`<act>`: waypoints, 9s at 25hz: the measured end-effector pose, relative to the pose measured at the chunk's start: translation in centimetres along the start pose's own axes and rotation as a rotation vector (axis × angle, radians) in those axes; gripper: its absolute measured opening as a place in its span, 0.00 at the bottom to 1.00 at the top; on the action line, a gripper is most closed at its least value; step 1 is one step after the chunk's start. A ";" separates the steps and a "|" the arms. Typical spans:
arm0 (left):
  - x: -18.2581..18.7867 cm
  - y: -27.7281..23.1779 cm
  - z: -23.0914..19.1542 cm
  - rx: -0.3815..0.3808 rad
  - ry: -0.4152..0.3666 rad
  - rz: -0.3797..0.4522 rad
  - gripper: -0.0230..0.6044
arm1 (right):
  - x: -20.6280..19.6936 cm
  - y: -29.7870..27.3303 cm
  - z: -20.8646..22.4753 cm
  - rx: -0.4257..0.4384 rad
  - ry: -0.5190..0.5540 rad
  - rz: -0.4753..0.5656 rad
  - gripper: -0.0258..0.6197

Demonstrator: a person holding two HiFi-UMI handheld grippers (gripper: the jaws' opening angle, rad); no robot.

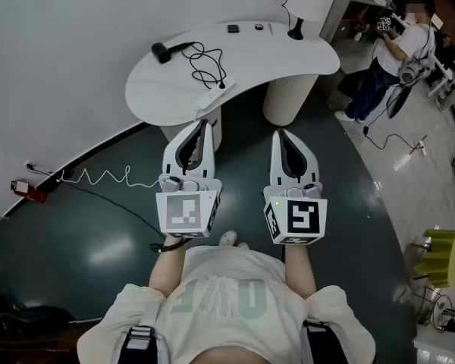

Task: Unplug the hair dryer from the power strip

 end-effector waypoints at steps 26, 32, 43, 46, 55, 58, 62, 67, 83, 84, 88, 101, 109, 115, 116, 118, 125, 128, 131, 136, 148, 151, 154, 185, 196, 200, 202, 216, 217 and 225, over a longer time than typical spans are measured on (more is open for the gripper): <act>-3.0 -8.1 -4.8 -0.056 0.042 0.001 0.05 | -1.9 -7.7 -0.6 0.044 0.031 -0.030 0.05; -4.4 -13.0 -4.0 -0.058 0.026 0.005 0.05 | -3.2 -12.1 3.1 0.045 0.000 -0.001 0.05; -4.2 -29.5 -7.3 0.045 -0.025 0.037 0.05 | -3.5 -28.4 11.2 0.167 -0.006 0.043 0.05; -4.2 -33.6 -8.6 0.068 -0.030 0.048 0.05 | -3.8 -32.9 12.3 0.223 0.006 0.042 0.04; -5.9 -39.6 -10.7 0.092 -0.015 0.010 0.05 | -4.2 -39.1 13.8 0.283 0.009 0.042 0.05; -5.7 -40.6 -11.6 0.095 -0.017 0.008 0.05 | -4.3 -40.3 14.0 0.281 -0.002 0.037 0.05; -5.5 -41.4 -12.7 0.098 -0.025 0.010 0.05 | -4.4 -41.6 14.0 0.277 -0.008 0.048 0.04; -5.8 -41.4 -13.6 0.125 -0.043 -0.014 0.05 | -4.4 -42.9 13.6 0.304 -0.048 0.058 0.05; -7.8 -36.2 -19.9 0.288 -0.025 -0.112 0.05 | -4.1 -46.9 3.9 0.576 -0.060 0.087 0.05; -8.3 -36.1 -19.9 0.267 -0.009 -0.132 0.07 | -4.2 -47.0 3.6 0.584 -0.064 0.085 0.05; -11.1 -36.3 -19.5 0.181 0.041 -0.249 0.22 | -4.9 -47.5 2.8 0.609 -0.069 0.063 0.05; -30.6 -31.3 -14.6 -0.238 -0.046 -0.931 0.37 | -9.0 -47.2 2.7 0.624 -0.059 -0.069 0.05; -38.6 -28.5 -12.8 -0.333 -0.019 -1.176 0.37 | -11.2 -46.3 2.9 0.607 -0.051 -0.136 0.05; -40.5 -28.4 -12.9 -0.347 -0.058 -1.233 0.39 | -12.6 -46.0 2.9 0.603 -0.044 -0.186 0.05; -40.5 -28.4 -12.9 -0.352 -0.058 -1.239 0.39 | -12.7 -45.9 2.9 0.599 -0.047 -0.191 0.05; -40.5 -28.4 -12.8 -0.361 -0.064 -1.247 0.39 | -12.9 -45.9 2.8 0.599 -0.047 -0.198 0.05; -40.8 -29.2 -14.2 -0.318 -0.019 -1.229 0.39 | -15.0 -45.9 1.3 0.675 -0.056 -0.204 0.05; -41.0 -29.5 -14.4 -0.313 -0.010 -1.232 0.39 | -18.2 -45.4 0.0 0.755 -0.093 -0.241 0.25; -40.9 -29.7 -14.2 -0.314 -0.002 -1.245 0.39 | -22.6 -44.5 -1.5 0.818 -0.120 -0.295 0.26; -40.8 -30.0 -14.4 -0.305 0.006 -1.255 0.39 | -30.2 -43.3 -3.5 0.857 -0.076 -0.427 0.26; -40.8 -29.7 -14.3 -0.334 0.019 -1.295 0.39 | -33.7 -42.7 -5.8 0.857 0.020 -0.440 0.13; -40.9 -29.6 -14.3 -0.334 0.020 -1.295 0.39 | -34.0 -42.5 -5.9 0.878 0.071 -0.428 0.13; -40.9 -29.6 -14.3 -0.335 0.017 -1.298 0.39 | -34.1 -42.5 -6.0 0.906 0.087 -0.422 0.13; -43.1 -29.8 -12.9 -0.419 -0.077 -1.453 0.44 | -10.8 -53.0 -0.2 0.782 -0.103 0.046 0.10; -43.2 -30.0 -12.7 -0.418 -0.072 -1.457 0.44 | -16.5 -53.0 -1.7 0.812 -0.102 -0.120 0.10; -43.2 -30.1 -12.7 -0.413 -0.076 -1.456 0.44 | -20.7 -54.2 -1.5 0.800 -0.215 -0.231 0.10; -43.2 -30.1 -12.6 -0.413 -0.078 -1.460 0.44 | -22.8 -54.6 -1.2 0.790 -0.311 -0.284 0.10; -43.4 -30.5 -12.7 -0.397 -0.080 -1.457 0.44 | -35.5 -56.8 -1.1 0.682 -0.497 -0.613 0.10; -43.4 -30.4 -12.7 -0.395 -0.079 -1.455 0.44 | -36.2 -56.7 -1.2 0.686 -0.493 -0.640 0.10; -43.3 -30.2 -12.8 -0.391 -0.086 -1.457 0.44 | -38.2 -56.1 -1.1 0.664 -0.470 -0.716 0.11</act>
Point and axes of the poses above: the fingertips, and each gripper's own axes: y backward along the fingers, z to its right, x out of its top, the point moved 2 cm from there along y, backward along the fingers, and after that the axes turned 5 degrees about y, right-handed, at the moved point
